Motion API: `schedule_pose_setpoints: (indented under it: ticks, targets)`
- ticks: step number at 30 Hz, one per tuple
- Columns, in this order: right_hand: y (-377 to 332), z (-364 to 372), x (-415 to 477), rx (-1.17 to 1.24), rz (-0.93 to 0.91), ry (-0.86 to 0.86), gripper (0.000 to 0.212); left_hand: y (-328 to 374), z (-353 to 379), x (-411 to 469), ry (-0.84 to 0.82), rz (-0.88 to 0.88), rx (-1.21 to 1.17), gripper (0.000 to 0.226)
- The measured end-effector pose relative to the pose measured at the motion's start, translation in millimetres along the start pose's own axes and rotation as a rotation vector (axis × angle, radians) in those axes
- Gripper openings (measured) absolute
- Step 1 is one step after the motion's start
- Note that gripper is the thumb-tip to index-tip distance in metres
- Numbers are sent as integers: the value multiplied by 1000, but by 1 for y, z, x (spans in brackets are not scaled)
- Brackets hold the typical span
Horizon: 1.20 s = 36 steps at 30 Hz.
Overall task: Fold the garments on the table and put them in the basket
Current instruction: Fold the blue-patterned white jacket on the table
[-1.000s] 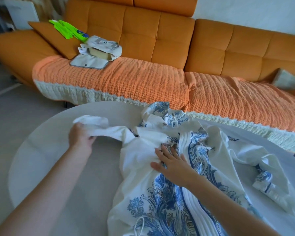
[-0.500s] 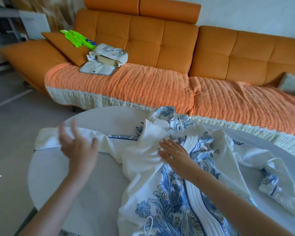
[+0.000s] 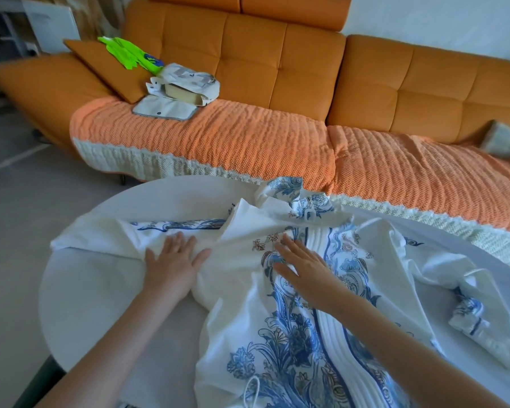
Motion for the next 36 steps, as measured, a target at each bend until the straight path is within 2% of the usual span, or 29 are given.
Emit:
schedule_pose_setpoints:
  ticks: [3, 6, 8, 10, 11, 13, 17, 19, 21, 23, 25, 27, 30, 31, 33, 36]
  targets:
    - [-10, -5, 2, 26, -42, 58, 53, -18, -7, -5, 48, -153, -93, 59]
    - [-23, -24, 3, 32, -151, 289, 48, -15, -20, -14, 133, -196, -120, 56]
    - [-16, -38, 4, 2, -130, 429, 44, -6, -29, -15, 249, -105, -130, 54]
    - [12, -46, 8, -13, 14, 434, 50, 13, -33, -12, 326, 97, -191, 55]
    - [32, -44, 10, -12, 124, 373, 55, 22, -31, -11, 302, 163, -210, 54]
    - [61, -34, 9, -31, 254, 225, 63, 31, -18, -4, 168, 143, -189, 55]
    - [67, -16, -5, 31, 169, 32, 68, 14, -7, 6, -16, -105, -133, 67]
    - [71, -32, -10, 151, 140, 112, 67, 5, -14, 8, -56, -195, -185, 71]
    - [88, -60, -13, 174, 175, 311, 64, 2, -26, 12, 3, -230, -154, 68]
    - [108, -83, -13, 35, 191, 406, 62, 13, -40, 19, 214, -127, -57, 54]
    - [128, -92, -7, -10, 209, 390, 53, 34, -52, 26, 422, 90, -113, 43]
    - [137, -92, 2, -72, 211, 323, 51, 57, -58, 30, 472, 283, -156, 42]
    - [138, -84, 21, -228, 229, 164, 60, 85, -58, 39, 396, 441, -146, 47]
    - [141, -79, 28, -295, 235, 121, 54, 90, -54, 47, 336, 443, -141, 48]
    - [151, -75, 43, -435, 252, 90, 43, 92, -41, 66, 164, 350, -87, 53]
    - [165, -82, 57, -464, 410, 90, 48, 83, -26, 87, 7, 117, 40, 63]
Point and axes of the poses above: each hand's wrist, its own x-axis towards the middle knuckle, its own z-axis out of the palm, y = z × x, the point moved 6 cm from there along x, towards the middle knuckle, and after that the axes turned 7 degrees about x, right-handed, at the moved point
